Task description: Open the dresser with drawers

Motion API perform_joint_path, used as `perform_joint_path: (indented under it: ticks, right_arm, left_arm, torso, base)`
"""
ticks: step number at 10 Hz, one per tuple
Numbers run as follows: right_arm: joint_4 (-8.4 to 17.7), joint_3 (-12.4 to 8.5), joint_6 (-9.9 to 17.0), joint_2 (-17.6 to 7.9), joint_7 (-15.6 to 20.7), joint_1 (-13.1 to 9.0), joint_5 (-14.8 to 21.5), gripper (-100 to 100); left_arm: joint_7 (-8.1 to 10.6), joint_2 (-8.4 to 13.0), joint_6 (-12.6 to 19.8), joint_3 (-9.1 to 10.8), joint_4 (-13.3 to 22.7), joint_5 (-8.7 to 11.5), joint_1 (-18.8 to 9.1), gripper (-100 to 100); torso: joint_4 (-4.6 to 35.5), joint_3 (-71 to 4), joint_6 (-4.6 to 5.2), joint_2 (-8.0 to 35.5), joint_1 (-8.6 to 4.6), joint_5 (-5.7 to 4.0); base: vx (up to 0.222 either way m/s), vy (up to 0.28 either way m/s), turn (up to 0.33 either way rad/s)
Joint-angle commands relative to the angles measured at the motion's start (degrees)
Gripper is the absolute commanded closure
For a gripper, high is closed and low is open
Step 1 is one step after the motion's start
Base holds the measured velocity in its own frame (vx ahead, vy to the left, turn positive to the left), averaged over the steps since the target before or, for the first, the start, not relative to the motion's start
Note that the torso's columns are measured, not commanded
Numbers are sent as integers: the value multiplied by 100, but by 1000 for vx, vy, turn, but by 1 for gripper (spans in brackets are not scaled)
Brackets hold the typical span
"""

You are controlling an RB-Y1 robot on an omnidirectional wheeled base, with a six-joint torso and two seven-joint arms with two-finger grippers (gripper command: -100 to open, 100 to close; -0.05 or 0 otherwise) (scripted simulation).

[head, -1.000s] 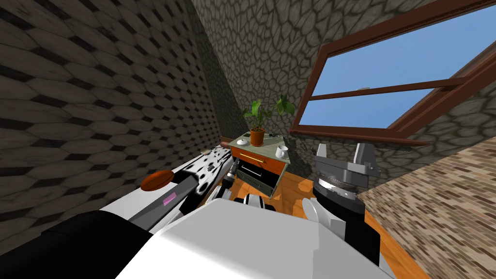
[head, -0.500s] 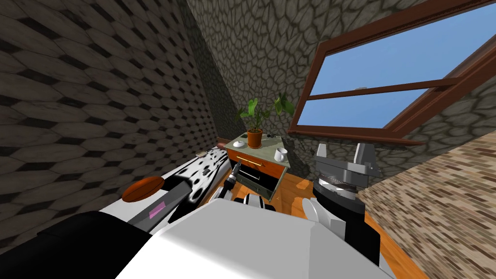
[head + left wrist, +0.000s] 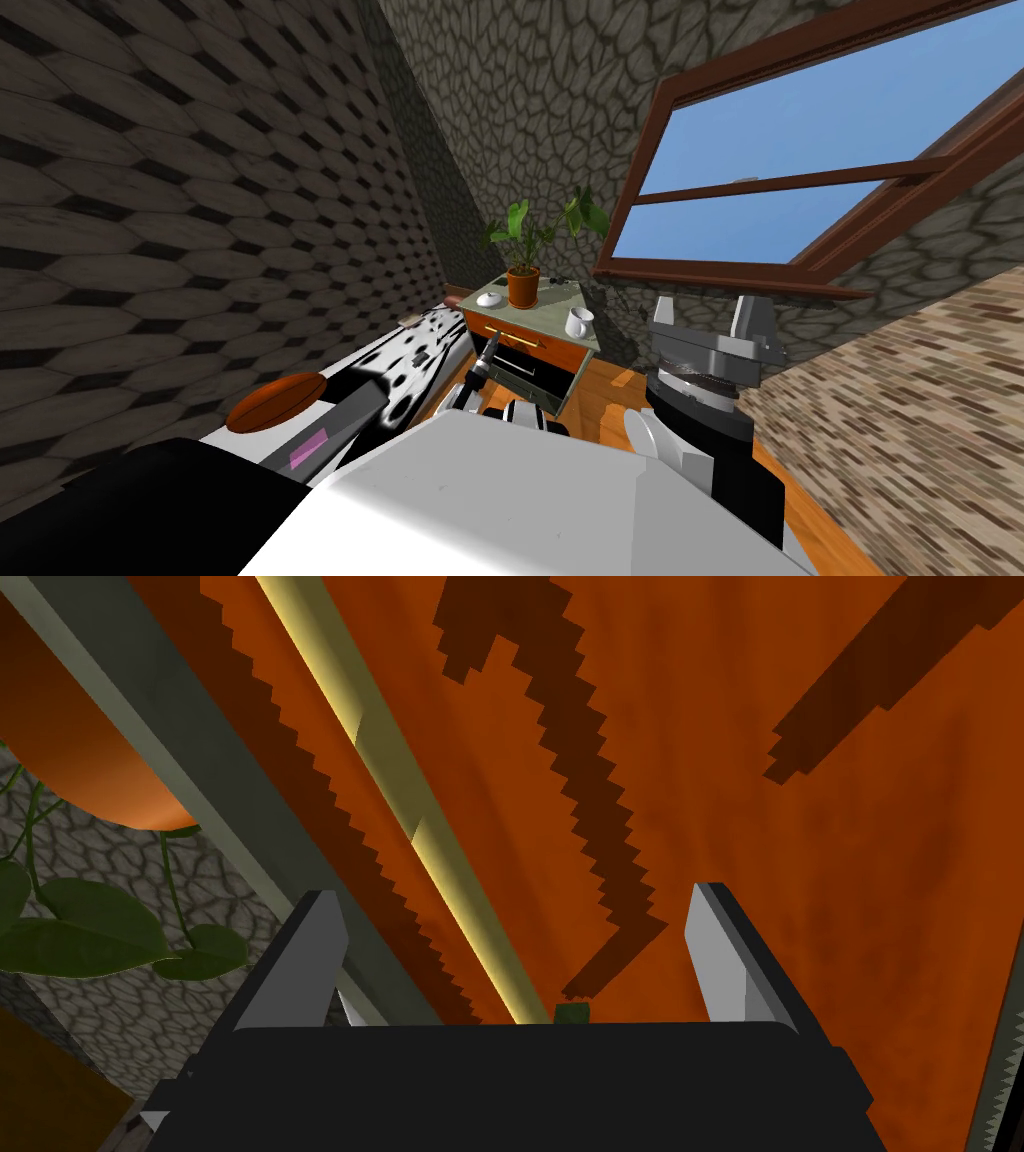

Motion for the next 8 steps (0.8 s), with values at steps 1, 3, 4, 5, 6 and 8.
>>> perform_joint_path:
  ticks: [1,3,4,5,6,8]
  right_arm:
    - [0,0,0,0,0,0,0,0]
    - [0,0,0,0,0,0,0,0]
    - [0,0,0,0,0,0,0,0]
    - [0,0,0,0,0,0,0,0]
    - [0,0,0,0,0,0,0,0]
    - [0,0,0,0,0,0,0,0]
  left_arm:
    - [-145,-76,-85,55,466,159,-419,-100]
    - [-234,-120,-130,93,844,270,-774,-100]
    - [-234,-120,-130,93,1034,270,-953,-100]
    - [-234,-120,-130,93,1096,270,-953,-100]
    - [-322,-165,-176,130,1305,380,-1200,-100]
    - [-322,-165,-176,130,1504,380,-1321,-100]
  torso:
    - [0,0,-1,-2,-1,0]
    - [-6,-13,-1,-23,-3,0]
    - [-8,-18,-1,-29,-4,-1]
    - [-9,-20,-1,-34,-9,-2]
    - [-11,-23,-1,-38,-12,-3]
    - [-6,-14,0,-24,-5,-1]
  base:
    - [-78,28,0]
    - [-68,29,-2]
    - [-54,20,-1]
    - [-23,4,-2]
    - [-51,10,3]
    - [-34,12,-3]
